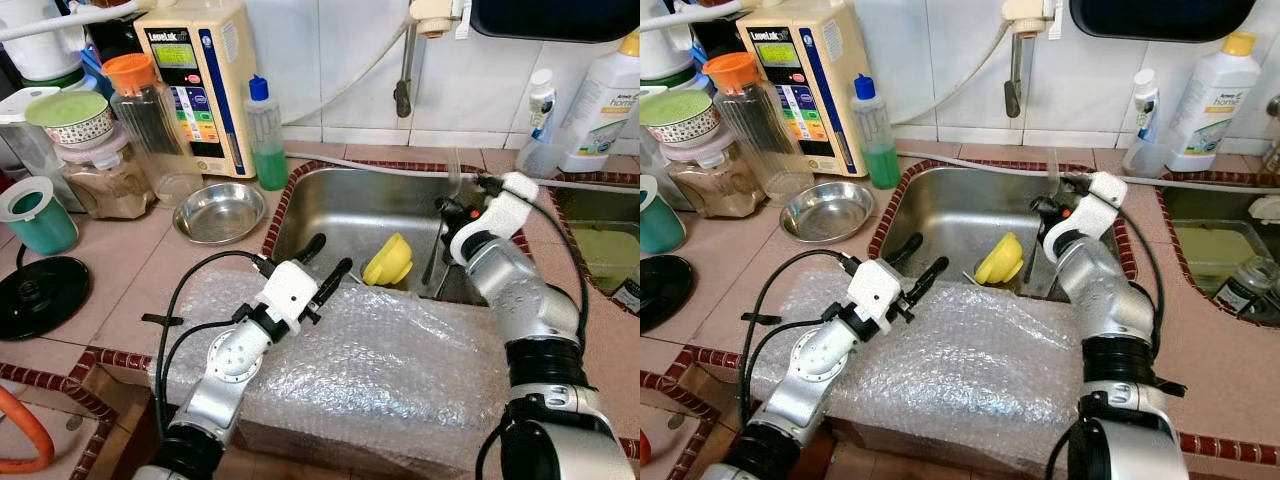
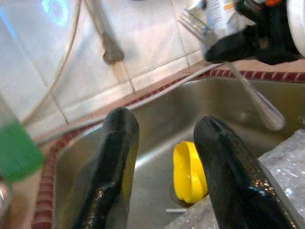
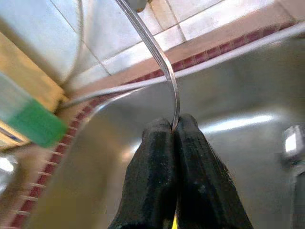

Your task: Kitchen organization

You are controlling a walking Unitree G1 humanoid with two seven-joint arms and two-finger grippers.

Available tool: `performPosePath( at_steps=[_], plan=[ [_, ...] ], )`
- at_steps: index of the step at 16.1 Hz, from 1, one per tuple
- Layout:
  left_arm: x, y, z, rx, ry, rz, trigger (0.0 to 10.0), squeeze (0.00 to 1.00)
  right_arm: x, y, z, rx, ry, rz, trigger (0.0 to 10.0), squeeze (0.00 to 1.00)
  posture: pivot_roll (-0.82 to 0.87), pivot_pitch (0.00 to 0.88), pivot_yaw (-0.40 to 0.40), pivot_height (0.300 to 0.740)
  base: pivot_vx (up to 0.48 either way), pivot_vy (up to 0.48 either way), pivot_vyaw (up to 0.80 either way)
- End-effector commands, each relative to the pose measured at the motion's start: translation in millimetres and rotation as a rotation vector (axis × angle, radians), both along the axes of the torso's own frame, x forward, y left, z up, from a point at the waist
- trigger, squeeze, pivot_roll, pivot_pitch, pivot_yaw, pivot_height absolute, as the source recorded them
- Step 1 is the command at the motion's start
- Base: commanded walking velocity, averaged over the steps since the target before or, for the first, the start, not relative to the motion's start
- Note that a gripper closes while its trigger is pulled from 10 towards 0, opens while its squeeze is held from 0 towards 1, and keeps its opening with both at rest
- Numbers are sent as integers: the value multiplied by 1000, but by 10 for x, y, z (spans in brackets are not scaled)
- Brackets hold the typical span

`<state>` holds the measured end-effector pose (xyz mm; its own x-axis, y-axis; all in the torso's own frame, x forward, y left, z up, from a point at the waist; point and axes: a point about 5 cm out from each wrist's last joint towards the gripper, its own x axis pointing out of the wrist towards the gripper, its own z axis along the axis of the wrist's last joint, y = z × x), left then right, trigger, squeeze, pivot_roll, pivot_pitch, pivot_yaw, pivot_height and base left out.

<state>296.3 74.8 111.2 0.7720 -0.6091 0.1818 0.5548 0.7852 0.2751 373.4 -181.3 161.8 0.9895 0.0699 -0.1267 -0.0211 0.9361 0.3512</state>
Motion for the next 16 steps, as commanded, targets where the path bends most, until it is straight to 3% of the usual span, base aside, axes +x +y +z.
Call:
performPosePath(
  at_steps=[1, 4, 5, 6, 7, 8, 9, 16],
  plan=[
    [37, 96, 25, -36, 30, 44, 10000, 1000, 52, 13, 59, -118, -50, 11, 0, 0, -8, 0, 84, 740, 0, 0, 0],
    [51, 84, -26, -92, 159, 13, 10000, 1000, 76, -58, -91, -356, -39, 26, 667, 0, 3, 0, 86, 740, 0, 0, 0],
    [51, 93, -54, -102, 200, 16, 10000, 1000, 70, -60, -157, -465, -47, 66, 2902, 0, 7, 0, 89, 740, 0, 0, 0],
    [44, 94, -58, -99, 211, 3, 10000, 1000, 56, -58, -253, -571, -24, 109, 6078, 0, 8, 0, 93, 740, 0, 0, 0],
    [36, 90, -68, -90, 220, -8, 10000, 1000, 42, -49, -322, -610, -3, 142, 9843, 0, 8, 0, 93, 740, 0, 0, 0],
    [22, 81, -83, -79, 232, -25, 10000, 1000, 29, -40, -381, -644, 17, 169, 10000, 39, 6, 0, 96, 740, 0, 0, 0],
    [5, 73, -100, -62, 237, -38, 10000, 1000, 7, -23, -458, -652, 47, 208, 10000, 1000, 4, 0, 99, 740, 0, 0, 0],
    [8, 93, -113, -26, 278, -35, 10000, 1000, -51, 76, -651, -631, 92, 301, 10000, 1000, 0, 0, 108, 740, 0, 0, 0]
  ],
)
